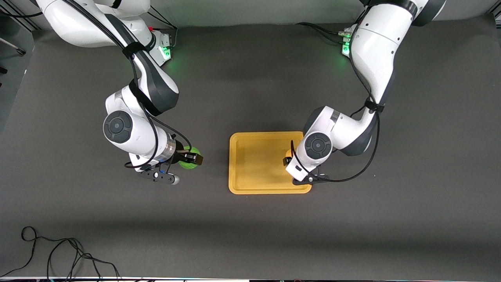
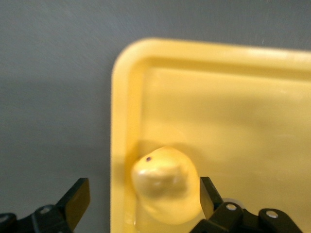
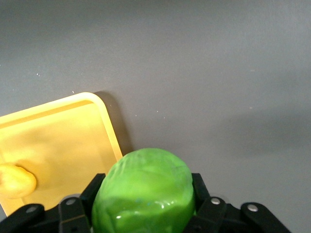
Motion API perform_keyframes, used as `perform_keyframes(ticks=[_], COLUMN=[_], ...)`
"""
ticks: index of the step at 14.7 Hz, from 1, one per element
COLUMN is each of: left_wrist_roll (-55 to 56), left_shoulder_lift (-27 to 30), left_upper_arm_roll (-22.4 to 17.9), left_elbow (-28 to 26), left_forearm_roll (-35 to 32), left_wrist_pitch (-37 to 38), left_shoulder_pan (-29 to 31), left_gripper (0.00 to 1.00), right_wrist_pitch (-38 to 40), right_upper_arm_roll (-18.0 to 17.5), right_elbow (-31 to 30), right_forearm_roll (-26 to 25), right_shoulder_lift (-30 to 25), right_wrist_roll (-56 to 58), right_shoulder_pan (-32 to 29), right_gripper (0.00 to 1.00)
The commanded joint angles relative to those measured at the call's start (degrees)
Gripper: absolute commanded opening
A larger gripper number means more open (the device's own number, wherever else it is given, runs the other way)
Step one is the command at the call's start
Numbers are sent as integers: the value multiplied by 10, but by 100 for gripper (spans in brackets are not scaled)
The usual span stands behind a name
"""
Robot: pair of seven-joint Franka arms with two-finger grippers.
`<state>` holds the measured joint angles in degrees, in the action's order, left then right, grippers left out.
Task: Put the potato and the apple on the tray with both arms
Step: 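Carry the apple toward the tray while the left gripper lowers the potato onto it, then lower the apple onto the tray while the left gripper withdraws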
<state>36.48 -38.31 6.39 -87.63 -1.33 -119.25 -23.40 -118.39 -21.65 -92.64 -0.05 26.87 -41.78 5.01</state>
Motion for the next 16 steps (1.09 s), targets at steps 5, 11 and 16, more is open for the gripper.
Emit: perform_keyframes(ticks=[5,11,16], left_wrist_roll=[-166,-286,-350], left_shoulder_lift=[204,290,296], left_upper_arm_roll=[-2,-7,-6], left_elbow=[1,-1,-4], left_forearm_roll=[7,7,15], left_wrist_pitch=[154,246,247], left_shoulder_pan=[134,258,296], left_gripper=[100,100,100], right_wrist_pitch=[-101,-128,-212], right_upper_arm_roll=[-61,-141,-143], right_elbow=[23,134,142], right_forearm_roll=[-64,-345,-370], right_shoulder_lift=[92,269,310], right_wrist_roll=[-157,-435,-478], right_shoulder_pan=[36,82,95], right_gripper=[32,32,33])
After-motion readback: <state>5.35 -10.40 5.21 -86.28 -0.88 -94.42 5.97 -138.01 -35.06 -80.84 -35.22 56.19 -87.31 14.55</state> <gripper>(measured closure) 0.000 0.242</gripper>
